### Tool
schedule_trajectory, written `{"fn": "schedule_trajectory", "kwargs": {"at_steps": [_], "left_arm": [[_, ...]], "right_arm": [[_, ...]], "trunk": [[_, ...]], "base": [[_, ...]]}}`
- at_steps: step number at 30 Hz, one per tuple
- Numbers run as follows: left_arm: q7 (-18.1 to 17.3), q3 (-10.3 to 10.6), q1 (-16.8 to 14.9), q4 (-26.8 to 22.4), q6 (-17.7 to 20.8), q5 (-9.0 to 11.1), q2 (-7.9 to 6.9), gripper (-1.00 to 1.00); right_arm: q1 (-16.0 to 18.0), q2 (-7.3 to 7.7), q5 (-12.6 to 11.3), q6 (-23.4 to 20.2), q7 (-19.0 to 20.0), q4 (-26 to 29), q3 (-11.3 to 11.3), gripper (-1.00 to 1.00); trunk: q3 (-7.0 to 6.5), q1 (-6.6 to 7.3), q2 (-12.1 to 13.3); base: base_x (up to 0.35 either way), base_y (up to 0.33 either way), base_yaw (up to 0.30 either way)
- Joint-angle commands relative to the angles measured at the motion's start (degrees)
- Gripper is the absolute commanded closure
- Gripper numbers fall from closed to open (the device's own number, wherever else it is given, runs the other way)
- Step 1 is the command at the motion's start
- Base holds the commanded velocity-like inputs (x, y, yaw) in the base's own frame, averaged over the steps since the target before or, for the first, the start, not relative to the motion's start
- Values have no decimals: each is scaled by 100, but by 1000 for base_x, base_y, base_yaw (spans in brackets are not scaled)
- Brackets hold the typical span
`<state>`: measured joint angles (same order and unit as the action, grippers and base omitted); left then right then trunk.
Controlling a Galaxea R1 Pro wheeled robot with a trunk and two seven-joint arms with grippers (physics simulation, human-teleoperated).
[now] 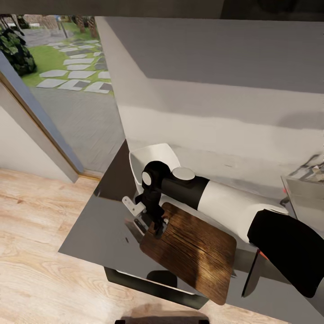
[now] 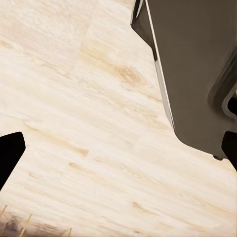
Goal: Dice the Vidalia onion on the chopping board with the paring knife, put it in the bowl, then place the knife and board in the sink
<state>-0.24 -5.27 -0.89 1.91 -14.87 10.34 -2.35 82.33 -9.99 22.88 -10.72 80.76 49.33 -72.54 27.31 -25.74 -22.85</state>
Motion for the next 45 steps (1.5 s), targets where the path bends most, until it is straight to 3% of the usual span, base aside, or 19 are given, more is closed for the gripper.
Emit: {"fn": "schedule_trajectory", "kwargs": {"at_steps": [1,45], "left_arm": [[-3,-44,-8,20,-39,-14,-1,-100],[-3,-28,-8,20,-35,-14,11,-100]], "right_arm": [[-208,-1,6,-62,18,4,-13,-100],[-217,-1,14,-62,85,92,-50,-100]], "trunk": [[10,-4,-7],[10,-4,-7]], "base": [[-13,3,0],[-1,0,0]]}}
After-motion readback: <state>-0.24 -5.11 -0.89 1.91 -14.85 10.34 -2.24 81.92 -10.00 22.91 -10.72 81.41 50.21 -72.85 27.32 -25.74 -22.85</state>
